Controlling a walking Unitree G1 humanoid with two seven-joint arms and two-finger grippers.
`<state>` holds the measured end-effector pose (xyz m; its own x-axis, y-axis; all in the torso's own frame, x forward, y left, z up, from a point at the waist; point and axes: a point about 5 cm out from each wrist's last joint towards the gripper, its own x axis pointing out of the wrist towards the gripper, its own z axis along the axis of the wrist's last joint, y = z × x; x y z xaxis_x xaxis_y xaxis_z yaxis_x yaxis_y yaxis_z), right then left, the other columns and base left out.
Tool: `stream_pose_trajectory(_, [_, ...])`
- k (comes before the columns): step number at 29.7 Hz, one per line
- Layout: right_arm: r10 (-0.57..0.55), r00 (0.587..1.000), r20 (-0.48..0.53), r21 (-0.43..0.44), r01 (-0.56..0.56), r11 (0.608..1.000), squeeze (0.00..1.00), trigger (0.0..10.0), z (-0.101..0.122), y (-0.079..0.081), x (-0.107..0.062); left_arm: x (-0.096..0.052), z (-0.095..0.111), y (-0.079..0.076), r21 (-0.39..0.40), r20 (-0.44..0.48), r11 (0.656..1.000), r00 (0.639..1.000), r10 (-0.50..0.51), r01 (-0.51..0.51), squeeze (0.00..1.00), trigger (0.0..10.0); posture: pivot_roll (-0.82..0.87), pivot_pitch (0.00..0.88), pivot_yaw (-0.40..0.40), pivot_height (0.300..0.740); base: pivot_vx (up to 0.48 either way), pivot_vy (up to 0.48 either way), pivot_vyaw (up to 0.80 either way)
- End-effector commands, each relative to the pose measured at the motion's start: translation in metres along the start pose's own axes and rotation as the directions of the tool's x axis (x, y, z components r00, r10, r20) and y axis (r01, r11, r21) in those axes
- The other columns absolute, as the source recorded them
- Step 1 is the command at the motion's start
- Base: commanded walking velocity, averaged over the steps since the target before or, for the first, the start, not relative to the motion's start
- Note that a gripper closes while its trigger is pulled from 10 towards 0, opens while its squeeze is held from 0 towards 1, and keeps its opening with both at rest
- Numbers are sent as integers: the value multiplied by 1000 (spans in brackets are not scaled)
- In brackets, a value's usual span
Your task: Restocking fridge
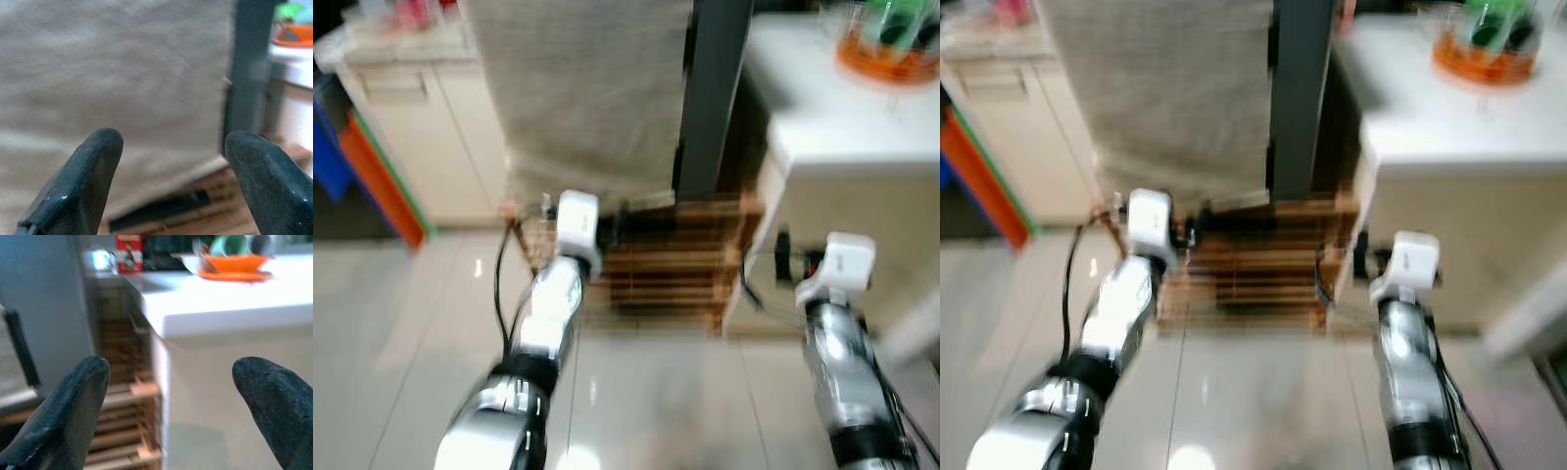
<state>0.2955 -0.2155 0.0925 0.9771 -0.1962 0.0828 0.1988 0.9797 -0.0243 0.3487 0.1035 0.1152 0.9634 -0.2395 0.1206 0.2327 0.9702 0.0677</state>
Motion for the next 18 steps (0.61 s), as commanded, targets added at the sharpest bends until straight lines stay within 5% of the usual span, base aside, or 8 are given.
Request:
stream_pose_trajectory(1, [19, 1000, 15, 9, -20, 1000, 0, 10000, 2, 9, 1, 0, 5, 13, 6, 26, 999, 999, 34, -34, 0, 10000, 30, 0, 33, 740, 450, 0, 0])
stream_pose_trajectory(7, [29, 1000, 9, 8, -29, 1000, 0, 10000, 0, 9, 1, 0, 12, 19, -14, 67, 996, 994, 90, -89, 0, 10000, 34, 0, 30, 740, 409, 42, 0])
stream_pose_trajectory(18, [56, 998, 8, 12, -56, 998, 0, 10000, -2, 14, -5, 17, 23, 35, -23, 24, 990, 990, 138, -137, 0, 10000, 31, 0, 27, 740, 0, 0, 0])
